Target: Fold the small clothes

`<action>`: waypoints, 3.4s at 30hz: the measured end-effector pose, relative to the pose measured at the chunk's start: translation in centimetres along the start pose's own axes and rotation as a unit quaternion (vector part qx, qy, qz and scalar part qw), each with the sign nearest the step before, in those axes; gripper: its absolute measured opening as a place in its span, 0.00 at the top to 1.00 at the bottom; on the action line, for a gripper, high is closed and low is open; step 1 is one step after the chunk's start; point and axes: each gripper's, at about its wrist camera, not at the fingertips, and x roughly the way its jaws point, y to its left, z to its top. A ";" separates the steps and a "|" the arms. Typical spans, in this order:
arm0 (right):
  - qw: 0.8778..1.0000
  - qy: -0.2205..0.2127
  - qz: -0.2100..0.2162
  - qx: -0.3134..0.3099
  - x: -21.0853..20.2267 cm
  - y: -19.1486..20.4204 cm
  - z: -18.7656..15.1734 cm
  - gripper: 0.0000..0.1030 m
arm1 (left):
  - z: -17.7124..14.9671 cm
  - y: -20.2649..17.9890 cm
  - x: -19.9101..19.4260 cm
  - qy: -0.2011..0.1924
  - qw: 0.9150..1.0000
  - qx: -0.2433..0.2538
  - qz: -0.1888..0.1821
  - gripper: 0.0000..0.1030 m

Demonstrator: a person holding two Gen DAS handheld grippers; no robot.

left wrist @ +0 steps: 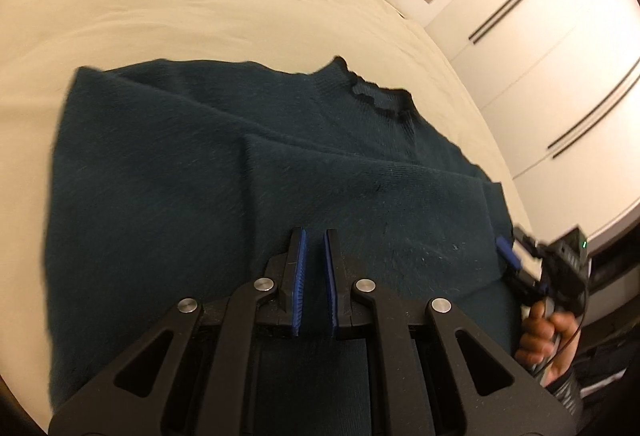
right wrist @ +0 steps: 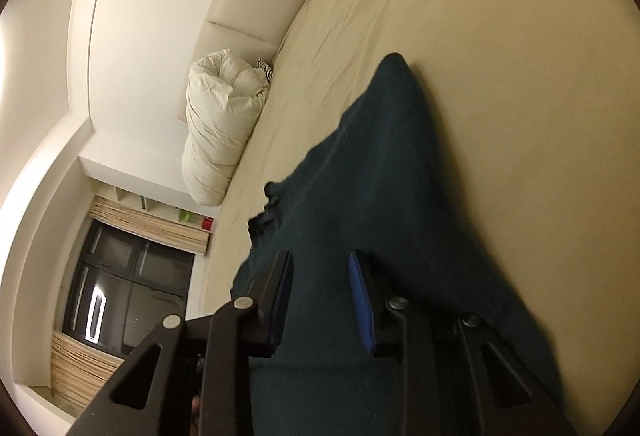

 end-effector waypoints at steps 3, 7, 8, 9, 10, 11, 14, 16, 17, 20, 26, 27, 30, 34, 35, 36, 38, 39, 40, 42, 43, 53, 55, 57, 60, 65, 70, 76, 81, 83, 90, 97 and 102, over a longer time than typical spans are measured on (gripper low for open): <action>1.000 -0.016 -0.010 -0.002 -2.2 0.3 -1.2 0.52 | -1.4 0.3 -2.4 -0.010 1.000 0.007 0.018 0.91; 0.998 -0.041 -0.044 -0.014 -6.0 1.6 -3.7 0.40 | -4.3 3.6 -7.1 -0.017 0.999 -0.033 0.033 0.91; 0.996 -0.054 -0.056 -0.031 -7.4 2.5 -4.7 0.34 | -4.9 4.0 -8.3 -0.021 0.998 -0.040 0.035 0.91; 0.995 -0.063 -0.060 -0.048 -8.4 3.3 -5.5 0.33 | -5.7 4.3 -9.6 -0.028 0.998 -0.041 0.037 0.91; 0.993 -0.070 -0.064 -0.072 -9.7 4.5 -6.8 0.29 | -6.7 4.4 -11.2 -0.036 0.998 -0.039 0.035 0.91; 0.991 -0.074 -0.069 -0.088 -10.6 5.3 -7.7 0.26 | -7.7 4.5 -12.5 -0.041 0.998 -0.037 0.030 0.91; 0.982 -0.084 -0.089 -0.143 -13.3 7.6 -11.0 0.20 | -11.0 4.7 -15.8 -0.040 0.999 -0.032 0.018 0.91; 0.979 -0.087 -0.096 -0.160 -14.8 8.4 -12.6 0.17 | -13.2 4.8 -17.1 -0.027 0.999 -0.041 0.001 0.84; 0.978 -0.088 -0.095 -0.163 -15.7 8.5 -13.4 0.15 | -14.5 4.5 -17.1 -0.023 0.998 -0.049 -0.010 0.76; 0.979 -0.084 -0.103 -0.157 -17.9 8.0 -14.8 0.15 | -18.0 4.7 -18.5 -0.017 0.995 -0.092 -0.044 0.23; 0.979 -0.080 -0.128 -0.134 -21.7 5.2 -16.3 0.15 | -23.1 6.3 -22.0 -0.001 0.988 -0.133 -0.083 0.21; 0.980 -0.075 -0.129 -0.131 -22.1 4.8 -16.7 0.15 | -23.7 6.5 -22.2 0.005 0.987 -0.136 -0.083 0.21; 0.983 -0.059 -0.121 -0.122 -22.6 3.7 -17.2 0.15 | -25.2 7.1 -22.3 0.028 0.987 -0.138 -0.077 0.21; 0.988 -0.042 -0.106 -0.104 -22.4 2.4 -17.4 0.15 | -25.8 7.4 -21.4 0.047 0.986 -0.135 -0.087 0.21; 0.989 -0.037 -0.104 -0.099 -22.3 2.2 -17.5 0.15 | -25.8 7.4 -21.1 0.052 0.986 -0.132 -0.091 0.22; 0.990 -0.028 -0.101 -0.093 -22.2 1.8 -17.5 0.15 | -25.7 7.5 -20.7 0.057 0.986 -0.131 -0.088 0.23; 0.991 -0.011 -0.094 -0.091 -21.9 1.5 -17.7 0.15 | -25.9 7.2 -20.5 0.065 0.987 -0.123 -0.086 0.23; 0.991 -0.006 -0.093 -0.092 -21.8 1.4 -17.9 0.15 | -25.8 7.0 -20.4 0.069 0.987 -0.117 -0.087 0.23; 0.991 0.000 -0.094 -0.094 -21.7 1.3 -18.0 0.15 | -26.0 6.9 -20.3 0.074 0.987 -0.112 -0.089 0.23; 0.991 0.011 -0.092 -0.092 -21.5 1.0 -18.2 0.16 | -26.3 6.6 -20.2 0.082 0.986 -0.106 -0.097 0.33; 0.992 0.014 -0.092 -0.091 -21.5 0.9 -18.2 0.17 | -26.1 6.3 -19.5 0.089 0.986 -0.104 -0.099 0.37; 0.991 0.032 -0.093 -0.089 -22.0 -0.1 -18.2 0.19 | -26.7 7.0 -18.8 0.114 0.980 -0.119 -0.113 0.68; 0.991 0.032 -0.097 -0.088 -22.4 -0.3 -18.2 0.19 | -26.7 7.1 -18.8 0.117 0.978 -0.125 -0.117 0.68; 0.991 0.030 -0.097 -0.085 -22.7 -0.6 -18.2 0.19 | -26.7 7.4 -18.9 0.118 0.978 -0.132 -0.114 0.68; 0.991 0.030 -0.099 -0.081 -22.9 -1.0 -18.2 0.19 | -26.5 8.1 -19.6 0.111 0.975 -0.162 -0.108 0.68; 0.992 0.036 -0.094 -0.079 -22.4 -1.4 -18.2 0.19 | -26.8 9.1 -19.6 0.108 0.969 -0.184 -0.127 0.61; 0.992 0.038 -0.089 -0.083 -22.1 -1.5 -18.3 0.19 | -26.6 9.8 -17.4 0.120 0.951 -0.209 -0.196 0.45; 0.991 0.043 -0.088 -0.088 -22.3 -1.4 -18.1 0.20 | -26.2 10.2 -17.4 0.131 0.947 -0.207 -0.210 0.57; 0.988 0.062 -0.097 -0.100 -22.3 -1.2 -18.2 0.22 | -26.5 10.1 -17.4 0.134 0.948 -0.205 -0.201 0.72; 0.987 0.068 -0.101 -0.104 -22.6 -1.2 -18.3 0.22 | -26.5 9.6 -17.5 0.137 0.950 -0.199 -0.200 0.72; 0.986 0.085 -0.107 -0.096 -22.8 -2.5 -17.4 0.23 | -26.2 8.7 -17.3 0.146 0.956 -0.176 -0.186 0.84; 0.975 0.149 -0.121 -0.116 -20.8 -2.7 -17.6 0.32 | -26.6 9.0 -17.6 0.143 0.957 -0.177 -0.179 0.91; 0.968 0.183 -0.119 -0.121 -20.2 -2.7 -18.5 0.55 | -26.7 8.3 -17.6 0.142 0.959 -0.162 -0.183 0.93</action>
